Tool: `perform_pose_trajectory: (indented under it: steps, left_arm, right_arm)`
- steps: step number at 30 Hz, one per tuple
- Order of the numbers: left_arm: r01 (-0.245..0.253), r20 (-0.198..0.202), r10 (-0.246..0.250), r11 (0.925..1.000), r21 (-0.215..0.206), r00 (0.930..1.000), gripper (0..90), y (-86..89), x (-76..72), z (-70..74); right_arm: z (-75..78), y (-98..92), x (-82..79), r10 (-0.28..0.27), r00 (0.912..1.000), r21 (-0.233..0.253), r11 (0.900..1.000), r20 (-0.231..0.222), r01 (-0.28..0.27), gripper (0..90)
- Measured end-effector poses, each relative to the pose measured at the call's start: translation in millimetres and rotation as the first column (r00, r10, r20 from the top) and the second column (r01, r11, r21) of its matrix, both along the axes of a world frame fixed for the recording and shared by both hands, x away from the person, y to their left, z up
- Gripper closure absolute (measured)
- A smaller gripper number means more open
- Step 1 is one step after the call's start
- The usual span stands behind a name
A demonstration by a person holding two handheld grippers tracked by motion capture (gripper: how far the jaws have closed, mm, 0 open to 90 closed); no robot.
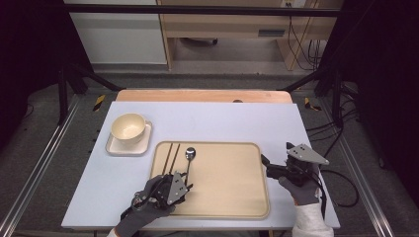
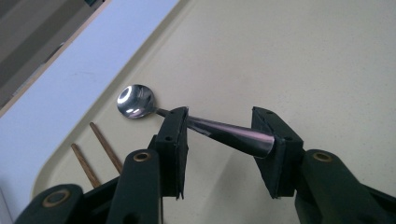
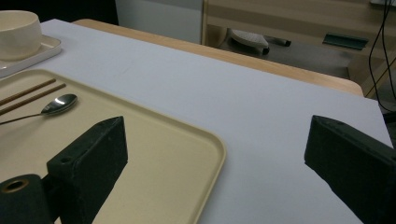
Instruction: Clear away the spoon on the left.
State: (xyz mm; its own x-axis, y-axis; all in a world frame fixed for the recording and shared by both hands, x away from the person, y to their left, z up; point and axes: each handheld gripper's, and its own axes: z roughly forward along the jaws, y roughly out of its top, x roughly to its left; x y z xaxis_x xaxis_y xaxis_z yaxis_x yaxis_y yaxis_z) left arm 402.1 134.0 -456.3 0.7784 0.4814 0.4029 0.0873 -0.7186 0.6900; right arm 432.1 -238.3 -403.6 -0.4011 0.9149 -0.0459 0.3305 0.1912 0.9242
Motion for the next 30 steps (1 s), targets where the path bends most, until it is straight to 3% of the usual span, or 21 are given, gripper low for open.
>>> perform_pose_trajectory:
  steps: [5, 18, 23, 30]
  left_arm:
    - [-0.002, -0.013, 0.002, 1.0, 0.003, 0.9999, 55.9, -1.5, -0.2, -4.0]
    - [0.003, -0.067, 0.001, 0.9981, 0.062, 0.9978, 48.4, -2.6, 3.2, -10.7]
    - [0.009, -0.093, -0.002, 0.9973, 0.073, 0.9956, 44.4, -4.4, 3.4, -13.1]
    - [0.007, -0.101, 0.0, 0.9975, 0.07, 0.9948, 43.4, -3.8, 3.5, -13.1]
  right_arm:
    - [0.1, -0.1, -0.1, 0.0, 1.0, 0.0, 1.0, 0.0, 0.0, 6.2]
    - [0.6, -0.6, -0.4, 0.0, 1.0, 0.002, 1.0, -0.002, 0.0, 6.2]
    - [0.9, -0.6, -0.6, 0.0, 1.0, 0.001, 1.0, -0.001, 0.0, 6.2]
    - [1.5, -1.2, -1.0, -0.001, 1.0, 0.004, 1.0, 0.003, 0.001, 6.2]
